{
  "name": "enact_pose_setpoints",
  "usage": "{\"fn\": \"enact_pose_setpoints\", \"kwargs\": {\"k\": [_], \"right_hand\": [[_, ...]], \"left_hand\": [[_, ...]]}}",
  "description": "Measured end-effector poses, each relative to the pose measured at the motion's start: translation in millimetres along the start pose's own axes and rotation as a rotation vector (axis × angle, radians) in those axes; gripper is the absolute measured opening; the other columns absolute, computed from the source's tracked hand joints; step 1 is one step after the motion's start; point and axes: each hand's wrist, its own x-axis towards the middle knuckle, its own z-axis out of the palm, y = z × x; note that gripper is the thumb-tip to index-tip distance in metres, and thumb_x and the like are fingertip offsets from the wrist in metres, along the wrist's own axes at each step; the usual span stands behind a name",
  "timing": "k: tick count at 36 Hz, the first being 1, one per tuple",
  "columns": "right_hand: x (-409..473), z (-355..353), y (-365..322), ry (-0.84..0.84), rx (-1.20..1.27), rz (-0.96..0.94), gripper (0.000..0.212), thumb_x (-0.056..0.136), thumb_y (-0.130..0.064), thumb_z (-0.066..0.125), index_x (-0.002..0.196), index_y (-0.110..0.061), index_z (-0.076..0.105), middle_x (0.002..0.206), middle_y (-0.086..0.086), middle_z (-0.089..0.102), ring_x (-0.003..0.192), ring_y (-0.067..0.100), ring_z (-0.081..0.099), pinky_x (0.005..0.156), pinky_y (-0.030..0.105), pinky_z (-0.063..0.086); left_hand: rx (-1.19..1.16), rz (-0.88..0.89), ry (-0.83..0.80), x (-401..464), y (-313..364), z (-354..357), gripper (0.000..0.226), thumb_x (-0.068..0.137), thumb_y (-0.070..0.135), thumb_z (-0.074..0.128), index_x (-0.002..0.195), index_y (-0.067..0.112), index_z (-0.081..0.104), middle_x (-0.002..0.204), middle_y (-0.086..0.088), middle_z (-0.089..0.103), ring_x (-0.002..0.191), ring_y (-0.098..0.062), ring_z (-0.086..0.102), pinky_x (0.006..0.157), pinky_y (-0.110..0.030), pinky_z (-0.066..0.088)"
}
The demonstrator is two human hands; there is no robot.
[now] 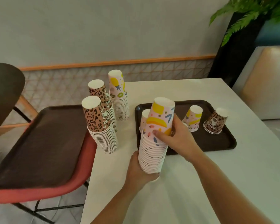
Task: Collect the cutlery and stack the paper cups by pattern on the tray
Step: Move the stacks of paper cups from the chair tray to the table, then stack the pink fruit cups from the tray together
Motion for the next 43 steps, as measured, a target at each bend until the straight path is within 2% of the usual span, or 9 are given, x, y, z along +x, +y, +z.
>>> {"fn": "enact_pose_setpoints", "kwargs": {"k": [3, 7, 14, 18, 23, 31, 34, 38, 43], "right_hand": [[-2.7, -17.9, -6.0, 0.014, 0.000, 0.001, 0.045, 0.076, -0.021, 0.073, 0.108, -0.039, 0.047, 0.103, -0.023, 0.062, 0.090, -0.014, 0.059, 0.075, 0.009, 0.050], [-1.4, -42.5, -9.6, 0.026, -0.026, 0.011, 0.048, 0.074, -0.027, 0.075, 0.108, -0.040, 0.045, 0.106, -0.023, 0.062, 0.093, -0.010, 0.060, 0.070, 0.007, 0.049], [10.2, -79.8, -4.4, -0.011, -0.083, 0.022, 0.058, 0.070, -0.033, 0.076, 0.117, -0.038, 0.043, 0.111, -0.022, 0.061, 0.099, -0.002, 0.061, 0.077, 0.017, 0.051], [20.2, -100.7, 0.4, -0.077, -0.100, 0.025, 0.056, 0.069, -0.035, 0.077, 0.113, -0.044, 0.043, 0.109, -0.023, 0.062, 0.099, -0.003, 0.062, 0.077, 0.016, 0.052], [30.8, -124.4, 6.9, -0.128, -0.109, 0.001, 0.062, 0.070, -0.032, 0.077, 0.120, -0.038, 0.042, 0.111, -0.024, 0.060, 0.099, -0.005, 0.060, 0.077, 0.014, 0.051], [44.7, -145.0, 14.7, -0.220, -0.057, -0.008, 0.059, 0.064, -0.046, 0.071, 0.115, -0.043, 0.041, 0.105, -0.030, 0.059, 0.094, -0.008, 0.061, 0.070, 0.009, 0.050], [46.6, -150.6, 17.4, -0.243, -0.048, -0.014, 0.057, 0.070, -0.039, 0.073, 0.119, -0.039, 0.043, 0.110, -0.025, 0.060, 0.099, -0.002, 0.062, 0.078, 0.014, 0.051], [48.2, -154.4, 20.1, -0.243, -0.044, -0.032, 0.051, 0.073, -0.033, 0.074, 0.115, -0.039, 0.046, 0.110, -0.021, 0.062, 0.099, 0.001, 0.063, 0.081, 0.018, 0.051], [50.5, -157.1, 15.3, -0.213, -0.010, -0.080, 0.041, 0.073, -0.031, 0.073, 0.102, -0.045, 0.048, 0.104, -0.025, 0.063, 0.095, -0.003, 0.064, 0.079, 0.018, 0.052]], "left_hand": [[-0.031, 0.021, -0.093, 3.5, 13.6, 10.4, 0.086, 0.043, 0.020, 0.091, 0.112, 0.032, 0.041, 0.106, 0.021, 0.058, 0.099, -0.002, 0.058, 0.074, -0.008, 0.046], [-0.089, 0.059, -0.169, 6.1, 29.8, 28.2, 0.091, 0.036, 0.038, 0.087, 0.116, 0.039, 0.042, 0.114, 0.019, 0.060, 0.107, 0.002, 0.058, 0.087, -0.020, 0.049], [-0.129, 0.057, -0.249, 13.8, 46.3, 64.0, 0.102, 0.042, 0.034, 0.091, 0.130, 0.038, 0.040, 0.125, 0.016, 0.059, 0.119, -0.007, 0.054, 0.101, -0.041, 0.047], [-0.151, 0.016, -0.206, 17.2, 58.2, 87.7, 0.097, 0.043, 0.035, 0.092, 0.126, 0.039, 0.042, 0.124, 0.017, 0.058, 0.118, -0.006, 0.054, 0.103, -0.039, 0.046], [-0.159, 0.034, -0.129, 20.7, 70.8, 113.9, 0.095, 0.054, 0.024, 0.090, 0.133, 0.035, 0.038, 0.125, 0.022, 0.055, 0.115, 0.005, 0.052, 0.095, -0.016, 0.046], [-0.166, 0.029, 0.008, 21.5, 77.7, 141.1, 0.099, 0.046, 0.038, 0.086, 0.134, 0.029, 0.040, 0.127, 0.015, 0.057, 0.118, -0.004, 0.053, 0.097, -0.024, 0.048], [-0.163, 0.020, 0.056, 19.4, 78.4, 144.8, 0.095, 0.046, 0.037, 0.085, 0.131, 0.031, 0.042, 0.124, 0.017, 0.058, 0.114, 0.000, 0.055, 0.093, -0.019, 0.049], [-0.135, -0.007, 0.099, 15.4, 80.6, 146.1, 0.095, 0.042, 0.041, 0.083, 0.128, 0.033, 0.045, 0.121, 0.016, 0.060, 0.113, -0.005, 0.057, 0.093, -0.028, 0.050], [-0.076, -0.030, 0.099, 16.3, 80.0, 142.2, 0.080, 0.051, 0.023, 0.089, 0.117, 0.038, 0.046, 0.118, 0.016, 0.061, 0.110, -0.002, 0.057, 0.087, -0.018, 0.050]]}}
